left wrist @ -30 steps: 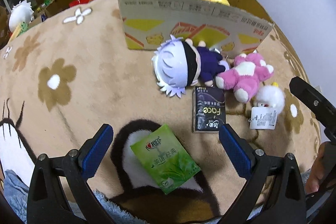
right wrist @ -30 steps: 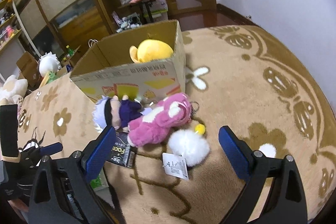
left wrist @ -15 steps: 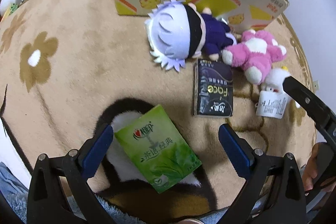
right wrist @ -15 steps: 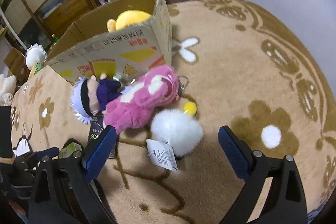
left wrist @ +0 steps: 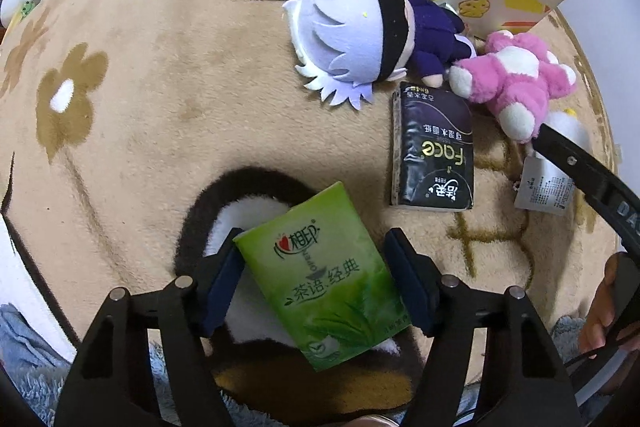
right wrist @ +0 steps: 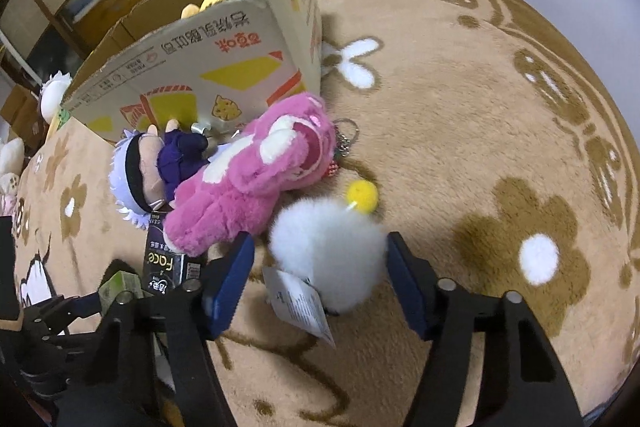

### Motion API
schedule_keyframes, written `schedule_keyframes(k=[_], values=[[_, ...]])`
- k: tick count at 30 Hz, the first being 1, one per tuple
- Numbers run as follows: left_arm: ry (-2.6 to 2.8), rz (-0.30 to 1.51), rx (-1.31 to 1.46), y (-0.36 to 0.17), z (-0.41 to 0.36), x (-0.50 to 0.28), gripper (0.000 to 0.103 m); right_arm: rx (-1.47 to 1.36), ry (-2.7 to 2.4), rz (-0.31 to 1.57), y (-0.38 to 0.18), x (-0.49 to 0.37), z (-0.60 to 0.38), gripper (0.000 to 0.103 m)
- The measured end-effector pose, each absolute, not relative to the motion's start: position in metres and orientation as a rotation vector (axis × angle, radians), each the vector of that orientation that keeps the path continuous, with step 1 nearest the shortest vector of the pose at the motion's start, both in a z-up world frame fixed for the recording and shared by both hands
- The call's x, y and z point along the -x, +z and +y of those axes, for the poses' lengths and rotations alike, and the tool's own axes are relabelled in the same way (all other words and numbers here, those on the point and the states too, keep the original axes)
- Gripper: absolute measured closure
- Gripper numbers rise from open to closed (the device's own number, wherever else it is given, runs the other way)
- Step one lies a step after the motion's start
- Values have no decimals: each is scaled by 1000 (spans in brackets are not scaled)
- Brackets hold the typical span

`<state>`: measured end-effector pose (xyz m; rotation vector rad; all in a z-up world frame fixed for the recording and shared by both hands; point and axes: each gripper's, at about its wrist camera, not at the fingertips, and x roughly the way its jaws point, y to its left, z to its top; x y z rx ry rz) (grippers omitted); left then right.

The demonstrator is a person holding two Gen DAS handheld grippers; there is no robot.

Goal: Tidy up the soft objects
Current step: 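Grasp the green tissue pack with left tool while right tool grasps white fluffy keychain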

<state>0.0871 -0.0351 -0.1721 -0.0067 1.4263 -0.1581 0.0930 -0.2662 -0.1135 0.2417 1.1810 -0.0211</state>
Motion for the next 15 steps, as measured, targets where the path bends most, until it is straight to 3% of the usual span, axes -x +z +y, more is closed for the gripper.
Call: schedule_keyframes(k=[5,7,15], values=[[-143,1413,-8,-172,-35,-84,34,-218,-12,1210,-126,-102,-262,53],[-135,1404,-20,-170,-34,-86,34,-209,-25,1211,-127,-104,-263,64],[-105,1351,-47,-154,-37,-84,34,-174,-36,1198,-124,-108,-264,71]])
